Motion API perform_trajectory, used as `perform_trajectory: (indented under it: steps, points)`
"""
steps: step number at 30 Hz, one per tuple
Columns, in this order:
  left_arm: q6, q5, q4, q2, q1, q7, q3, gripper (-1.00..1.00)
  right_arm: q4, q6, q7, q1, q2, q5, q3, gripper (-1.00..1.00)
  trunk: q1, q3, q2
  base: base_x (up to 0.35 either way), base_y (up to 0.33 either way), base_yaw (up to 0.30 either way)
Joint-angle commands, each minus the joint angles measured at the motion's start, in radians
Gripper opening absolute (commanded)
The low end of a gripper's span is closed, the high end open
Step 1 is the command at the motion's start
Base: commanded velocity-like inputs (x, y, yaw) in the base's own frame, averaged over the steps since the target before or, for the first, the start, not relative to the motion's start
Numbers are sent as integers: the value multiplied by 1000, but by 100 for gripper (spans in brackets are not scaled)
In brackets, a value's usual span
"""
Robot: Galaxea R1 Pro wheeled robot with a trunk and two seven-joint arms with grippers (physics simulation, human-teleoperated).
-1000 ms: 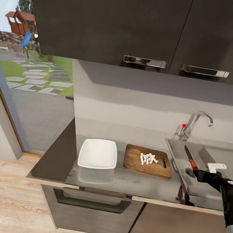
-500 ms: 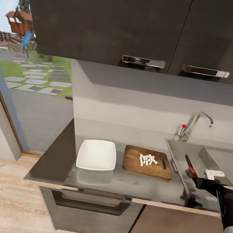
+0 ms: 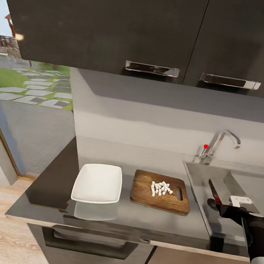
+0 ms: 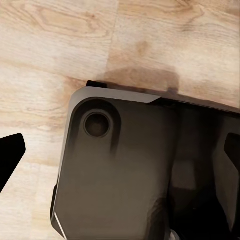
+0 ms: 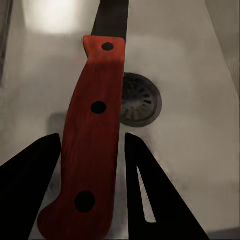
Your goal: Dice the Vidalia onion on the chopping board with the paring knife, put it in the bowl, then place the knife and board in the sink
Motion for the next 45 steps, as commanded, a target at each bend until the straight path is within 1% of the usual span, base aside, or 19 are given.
perform_trajectory:
  steps: [1,5,6,9,19,31,32,45]
  points:
    - [-5,11,4,0,-1,-7,-7,100,8,1,9,-1,4,10,-3,-100,0,-1,-1,6,-5,0]
    - [-5,11,4,0,-1,-7,-7,100,36,0,1,-1,17,10,-3,-100,0,-1,-1,2,-1,0]
    - [-5,11,4,0,-1,-7,-7,100,41,0,-1,-1,28,10,-3,-100,0,-1,-1,0,0,0]
    - [-5,11,4,0,-1,-7,-7,100,49,0,-3,-1,36,10,-2,-100,0,-1,-1,0,0,0]
    - [-5,11,5,0,-1,-7,-7,100,64,-2,-31,-1,38,10,-2,-100,0,-1,-1,0,0,0]
    - [-5,11,5,0,-1,-7,-7,100,64,-2,-33,-1,38,10,-3,-100,0,-1,-1,0,0,0]
    - [-5,11,5,0,-1,-7,-6,100,64,-2,-33,-1,38,10,-2,100,0,-1,-1,0,0,0]
    - [-5,11,5,0,-1,-7,-6,100,62,-4,-32,-1,38,11,-2,100,0,-1,-1,0,0,0]
